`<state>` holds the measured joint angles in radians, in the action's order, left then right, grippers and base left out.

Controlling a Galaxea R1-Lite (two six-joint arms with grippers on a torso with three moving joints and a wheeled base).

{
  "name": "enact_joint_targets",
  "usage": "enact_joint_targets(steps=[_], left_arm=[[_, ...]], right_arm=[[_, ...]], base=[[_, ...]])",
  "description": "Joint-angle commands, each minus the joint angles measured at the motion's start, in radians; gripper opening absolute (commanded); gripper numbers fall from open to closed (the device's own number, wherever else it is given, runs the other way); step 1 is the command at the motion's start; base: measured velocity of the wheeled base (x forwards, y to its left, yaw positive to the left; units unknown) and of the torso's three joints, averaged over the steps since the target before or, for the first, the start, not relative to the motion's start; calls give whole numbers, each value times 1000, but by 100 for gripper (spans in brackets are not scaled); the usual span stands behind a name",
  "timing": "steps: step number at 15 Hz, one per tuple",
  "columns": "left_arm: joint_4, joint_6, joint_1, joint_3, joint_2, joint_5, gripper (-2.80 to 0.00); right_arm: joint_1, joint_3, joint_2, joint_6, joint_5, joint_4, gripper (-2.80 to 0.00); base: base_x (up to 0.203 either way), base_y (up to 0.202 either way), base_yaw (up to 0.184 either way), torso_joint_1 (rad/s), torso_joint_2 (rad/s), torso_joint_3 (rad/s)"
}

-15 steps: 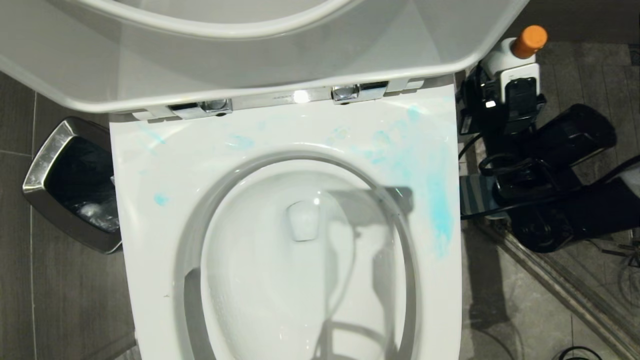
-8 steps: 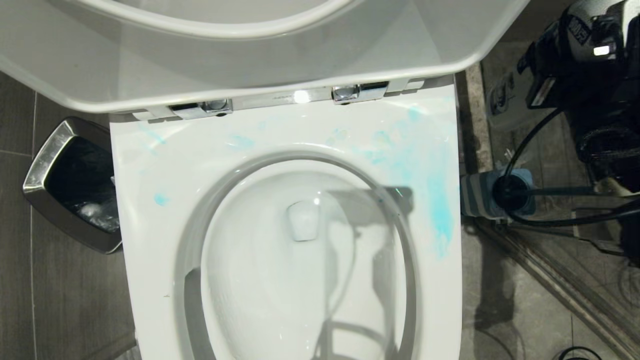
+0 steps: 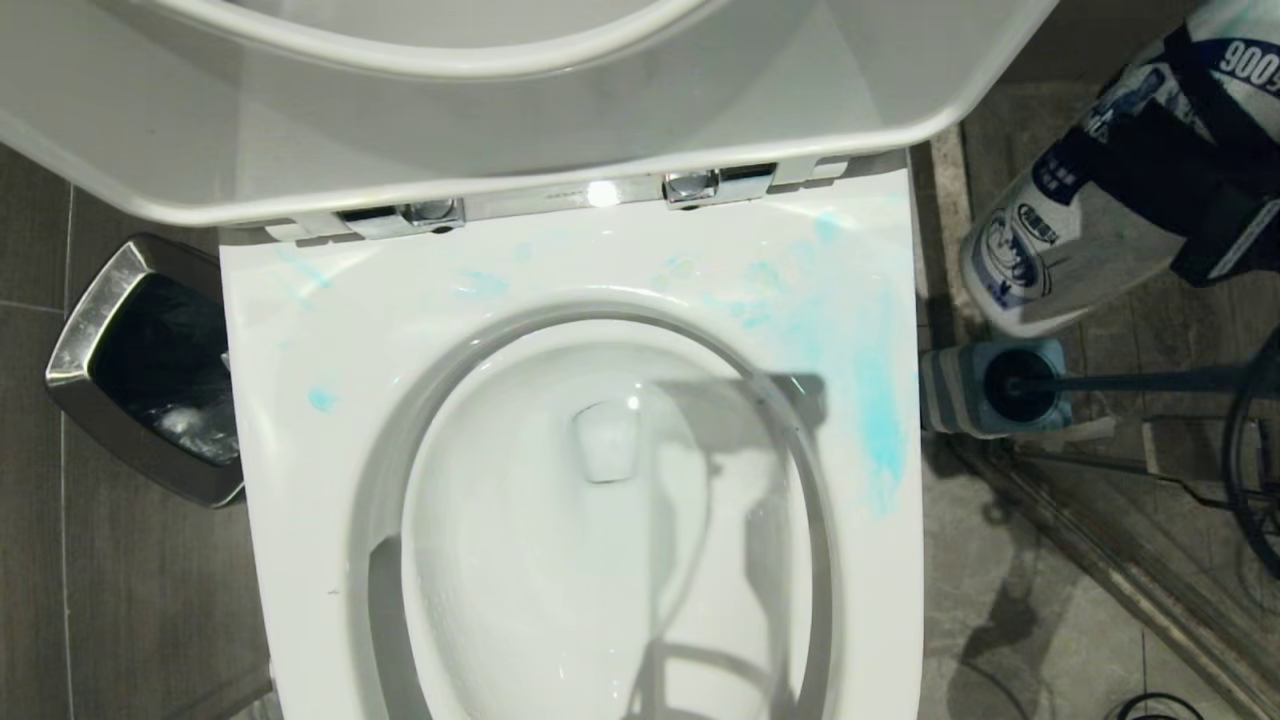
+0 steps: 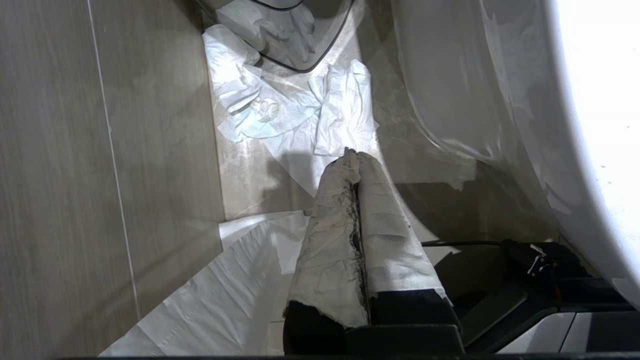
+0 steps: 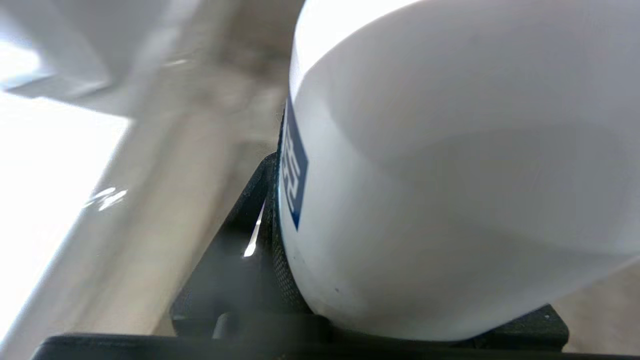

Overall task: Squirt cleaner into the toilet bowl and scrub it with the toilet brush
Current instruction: Pour in the cleaning agent

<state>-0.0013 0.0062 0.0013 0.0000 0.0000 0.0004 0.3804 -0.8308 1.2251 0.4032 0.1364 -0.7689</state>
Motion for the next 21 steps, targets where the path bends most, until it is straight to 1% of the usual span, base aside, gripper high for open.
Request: enact_joint_targets(steps=[1, 3, 4, 6, 7, 9, 17, 19, 21], left_arm=[[0, 0, 0, 0, 0, 0, -280], [0, 0, 0, 0, 1, 1, -280], [0, 0, 0, 0, 0, 0, -280], [0, 0, 0, 0, 0, 0, -280], [0, 0, 0, 0, 0, 0, -280], [0, 0, 0, 0, 0, 0, -280], [0, 0, 0, 0, 0, 0, -280], [0, -3, 0, 0, 0, 1, -280], [-1, -2, 0, 0, 0, 0, -280]], right_arm=[[2, 12, -75, 18, -16, 28, -280], [1, 33, -101, 55, -9, 27, -280], [0, 35, -114, 57, 14, 28, -280], [1, 63, -132, 52, 87, 32, -280], [1, 86, -144, 51, 97, 33, -280], [1, 133, -164, 51, 100, 33, -280], [0, 127, -164, 55, 114, 39, -280], [0, 133, -164, 55, 135, 39, -280], [0, 139, -164, 55, 138, 39, -280]], base=[[0, 0, 0, 0, 0, 0], [0, 0, 0, 0, 0, 0], [0, 0, 0, 0, 0, 0], [0, 0, 0, 0, 0, 0], [0, 0, 0, 0, 0, 0], [0, 0, 0, 0, 0, 0], [0, 0, 0, 0, 0, 0], [0, 0, 0, 0, 0, 0], [0, 0, 0, 0, 0, 0]])
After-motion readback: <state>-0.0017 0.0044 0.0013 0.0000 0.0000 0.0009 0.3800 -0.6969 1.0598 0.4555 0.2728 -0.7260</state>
